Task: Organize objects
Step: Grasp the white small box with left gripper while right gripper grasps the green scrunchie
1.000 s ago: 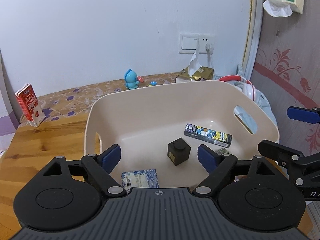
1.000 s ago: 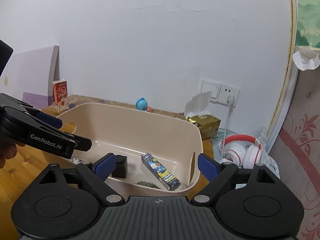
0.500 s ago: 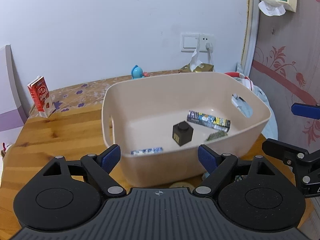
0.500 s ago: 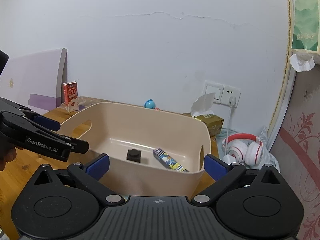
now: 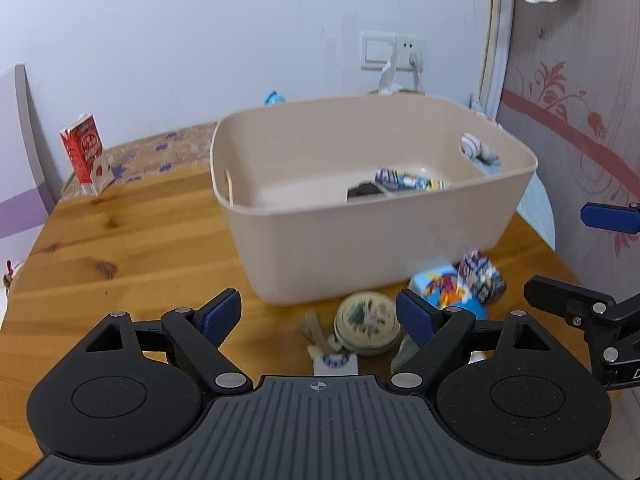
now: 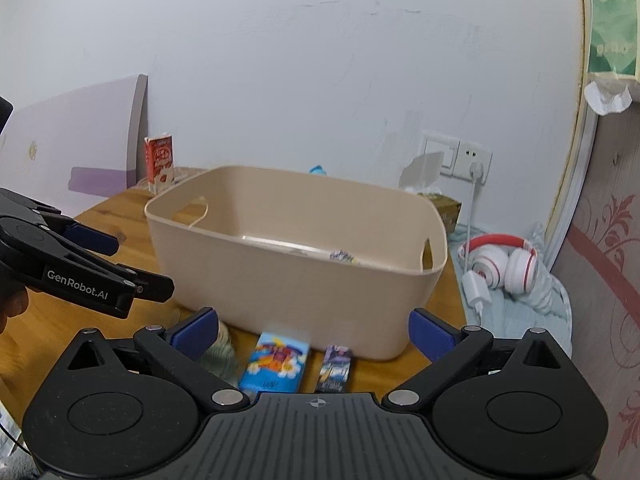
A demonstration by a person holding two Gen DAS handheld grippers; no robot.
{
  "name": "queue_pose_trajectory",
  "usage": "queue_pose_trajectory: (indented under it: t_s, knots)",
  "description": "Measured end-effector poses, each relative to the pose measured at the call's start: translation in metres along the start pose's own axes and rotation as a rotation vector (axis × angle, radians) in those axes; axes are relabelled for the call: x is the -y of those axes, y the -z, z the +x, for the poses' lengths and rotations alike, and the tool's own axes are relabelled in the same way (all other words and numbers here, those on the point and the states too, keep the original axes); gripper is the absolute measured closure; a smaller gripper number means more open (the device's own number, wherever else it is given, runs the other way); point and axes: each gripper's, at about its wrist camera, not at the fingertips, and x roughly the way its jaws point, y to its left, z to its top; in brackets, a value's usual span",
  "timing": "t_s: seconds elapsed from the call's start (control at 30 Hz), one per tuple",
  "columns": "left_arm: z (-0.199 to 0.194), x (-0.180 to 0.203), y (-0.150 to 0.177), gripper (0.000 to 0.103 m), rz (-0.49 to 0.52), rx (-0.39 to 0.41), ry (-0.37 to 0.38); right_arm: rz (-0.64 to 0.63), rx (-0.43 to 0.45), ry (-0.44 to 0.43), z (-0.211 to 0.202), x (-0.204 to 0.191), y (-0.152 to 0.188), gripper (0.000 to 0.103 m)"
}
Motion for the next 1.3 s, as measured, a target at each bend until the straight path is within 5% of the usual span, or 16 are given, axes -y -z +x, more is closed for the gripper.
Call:
queue_pose_trajectory:
  t_s: [0.93, 1.13, 1.3]
  knots:
    - [0.039, -0.004, 0.057, 0.018, 0.017, -0.146, 0.023, -0.014, -0.15, -0.13, 0.041, -0.044, 0.054, 0.002]
    - [0.04, -0.009, 0.057, 0.033, 0.012, -0.14, 0.047, -0.022, -0.183, -0.149, 0.058, -0.052, 0.057, 0.018]
    - [0.038, -0.011, 0.055, 0.059, 0.027, -0.13, 0.063, -0.032, -0.177, -0.171, 0.061, -0.056, 0.058, 0.038]
